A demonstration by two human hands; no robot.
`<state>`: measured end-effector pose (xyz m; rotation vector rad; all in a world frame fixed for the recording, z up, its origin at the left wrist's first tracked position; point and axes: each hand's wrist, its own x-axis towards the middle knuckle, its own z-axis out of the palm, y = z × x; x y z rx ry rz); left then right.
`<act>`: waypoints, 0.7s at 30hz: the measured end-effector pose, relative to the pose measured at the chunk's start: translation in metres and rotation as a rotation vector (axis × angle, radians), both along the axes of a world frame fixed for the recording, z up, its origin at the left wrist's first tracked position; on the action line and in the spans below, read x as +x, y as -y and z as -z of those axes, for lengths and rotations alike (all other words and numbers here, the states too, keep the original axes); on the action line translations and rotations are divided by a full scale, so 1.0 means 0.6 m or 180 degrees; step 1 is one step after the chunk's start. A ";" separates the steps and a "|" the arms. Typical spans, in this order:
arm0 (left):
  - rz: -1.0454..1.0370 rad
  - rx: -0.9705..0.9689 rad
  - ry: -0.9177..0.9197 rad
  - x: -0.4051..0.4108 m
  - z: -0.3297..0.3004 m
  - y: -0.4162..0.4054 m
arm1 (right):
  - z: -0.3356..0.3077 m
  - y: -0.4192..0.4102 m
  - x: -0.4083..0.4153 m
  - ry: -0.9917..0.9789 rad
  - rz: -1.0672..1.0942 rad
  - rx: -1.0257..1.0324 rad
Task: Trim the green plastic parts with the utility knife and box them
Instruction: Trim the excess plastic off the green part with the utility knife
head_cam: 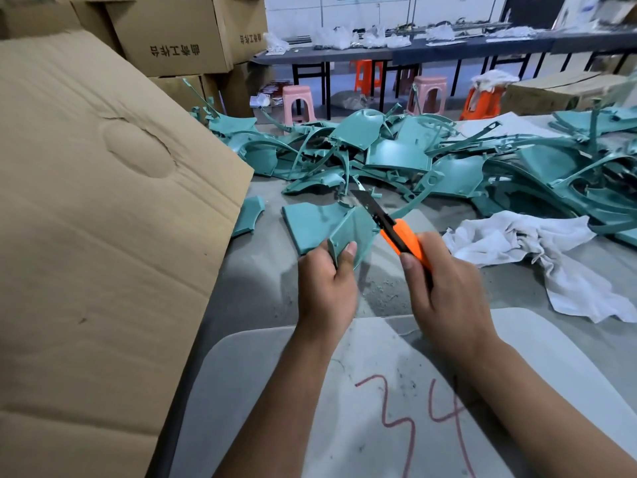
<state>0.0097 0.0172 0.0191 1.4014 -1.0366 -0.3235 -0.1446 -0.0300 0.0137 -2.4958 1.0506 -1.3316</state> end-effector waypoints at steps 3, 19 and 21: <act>-0.0005 -0.0033 0.0010 0.001 0.006 0.002 | -0.002 -0.013 0.008 -0.0260 -0.0266 -0.0185; 0.0200 -0.0397 0.1196 0.062 0.029 0.004 | 0.007 0.013 -0.011 0.0086 -0.0460 0.0499; 0.0258 -0.0450 0.1372 0.069 0.032 0.003 | 0.008 0.026 -0.018 0.0048 -0.0171 0.0574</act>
